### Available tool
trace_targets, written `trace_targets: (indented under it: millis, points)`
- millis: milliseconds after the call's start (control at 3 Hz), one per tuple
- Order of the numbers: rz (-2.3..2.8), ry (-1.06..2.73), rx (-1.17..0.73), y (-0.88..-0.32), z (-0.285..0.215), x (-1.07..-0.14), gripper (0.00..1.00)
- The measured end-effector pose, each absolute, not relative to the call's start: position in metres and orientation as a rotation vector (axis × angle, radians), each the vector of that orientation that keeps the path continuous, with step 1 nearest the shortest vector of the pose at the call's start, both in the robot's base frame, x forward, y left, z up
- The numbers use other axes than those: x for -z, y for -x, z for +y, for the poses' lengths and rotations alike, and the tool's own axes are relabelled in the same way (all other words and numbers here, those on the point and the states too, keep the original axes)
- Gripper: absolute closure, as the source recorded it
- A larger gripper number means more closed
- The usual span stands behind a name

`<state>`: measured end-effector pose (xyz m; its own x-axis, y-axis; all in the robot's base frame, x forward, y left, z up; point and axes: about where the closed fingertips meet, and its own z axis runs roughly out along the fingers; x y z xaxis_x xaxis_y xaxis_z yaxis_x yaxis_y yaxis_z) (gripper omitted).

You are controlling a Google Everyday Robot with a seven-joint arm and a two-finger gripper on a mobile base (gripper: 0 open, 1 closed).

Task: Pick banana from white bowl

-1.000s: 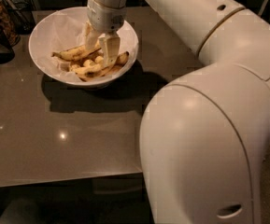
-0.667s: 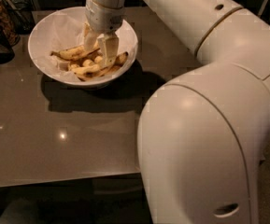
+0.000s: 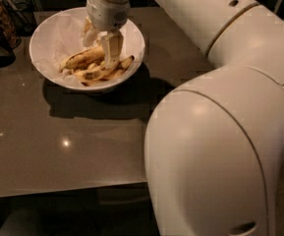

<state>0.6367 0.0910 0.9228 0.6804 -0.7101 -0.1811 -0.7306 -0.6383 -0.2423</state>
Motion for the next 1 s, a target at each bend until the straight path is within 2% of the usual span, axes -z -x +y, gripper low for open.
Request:
trace_targets:
  millis: [1000]
  points:
    - [1.117,2.594,-0.08,-0.6355,0.0916,-0.9431,0.42]
